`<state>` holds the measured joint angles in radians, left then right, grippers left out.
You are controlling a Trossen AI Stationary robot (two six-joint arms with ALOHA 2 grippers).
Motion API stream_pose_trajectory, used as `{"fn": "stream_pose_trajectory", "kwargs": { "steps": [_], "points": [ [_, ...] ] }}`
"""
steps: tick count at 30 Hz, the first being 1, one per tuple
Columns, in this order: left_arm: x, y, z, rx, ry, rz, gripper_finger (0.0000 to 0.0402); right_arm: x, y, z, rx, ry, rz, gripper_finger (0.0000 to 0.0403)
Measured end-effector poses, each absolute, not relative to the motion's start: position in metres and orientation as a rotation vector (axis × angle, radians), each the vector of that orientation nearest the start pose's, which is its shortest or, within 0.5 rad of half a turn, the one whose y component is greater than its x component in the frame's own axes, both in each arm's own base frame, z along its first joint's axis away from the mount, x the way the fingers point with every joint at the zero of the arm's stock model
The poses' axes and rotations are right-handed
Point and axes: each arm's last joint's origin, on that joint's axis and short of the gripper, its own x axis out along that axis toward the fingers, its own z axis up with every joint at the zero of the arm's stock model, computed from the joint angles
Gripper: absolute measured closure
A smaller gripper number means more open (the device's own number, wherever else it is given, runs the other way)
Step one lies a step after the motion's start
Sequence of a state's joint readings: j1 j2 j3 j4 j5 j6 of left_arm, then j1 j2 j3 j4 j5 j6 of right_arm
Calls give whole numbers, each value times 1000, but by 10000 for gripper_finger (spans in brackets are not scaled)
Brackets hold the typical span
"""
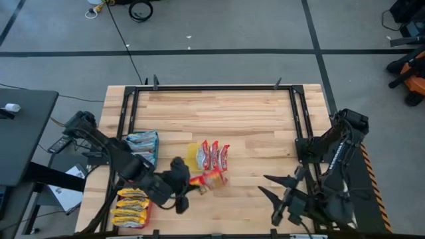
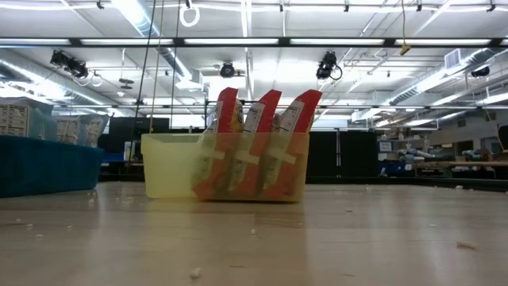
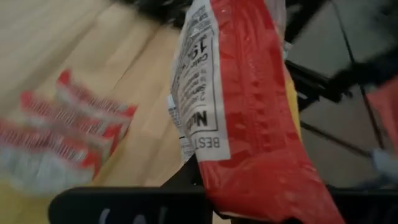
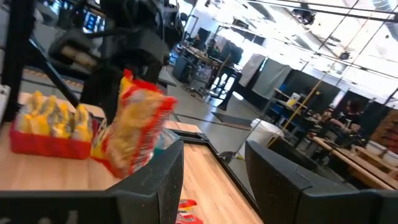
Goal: Sort Maruchan noodles
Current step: Put the red noodle pack into the yellow bin
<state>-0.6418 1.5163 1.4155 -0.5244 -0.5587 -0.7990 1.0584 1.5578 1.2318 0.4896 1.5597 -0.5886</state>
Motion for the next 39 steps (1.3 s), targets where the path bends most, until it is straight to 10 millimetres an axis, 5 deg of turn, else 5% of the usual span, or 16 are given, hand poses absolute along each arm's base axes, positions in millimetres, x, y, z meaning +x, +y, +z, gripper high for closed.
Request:
{"fn": "stream_pose_trajectory", "kwargs": {
  "steps": [6,12,20,26,29,39],
  "points": [
    [259,-164,353,-617,628,198,382,206,268,331,-414,74,-411,227],
    [244,-139,379,-655,675,338,382,229,251,289,-338,107,-226,227],
    [245,-139,415,-648,756,415,382,246,225,249,-219,346,-86,227],
    [253,-136,396,-770,1200,570,382,247,210,232,-170,537,-70,227],
    [271,-128,386,-861,1284,501,382,250,202,229,-142,584,-87,227],
    [316,-46,348,-1038,1493,536,380,262,200,208,-153,663,-72,227]
  ]
}}
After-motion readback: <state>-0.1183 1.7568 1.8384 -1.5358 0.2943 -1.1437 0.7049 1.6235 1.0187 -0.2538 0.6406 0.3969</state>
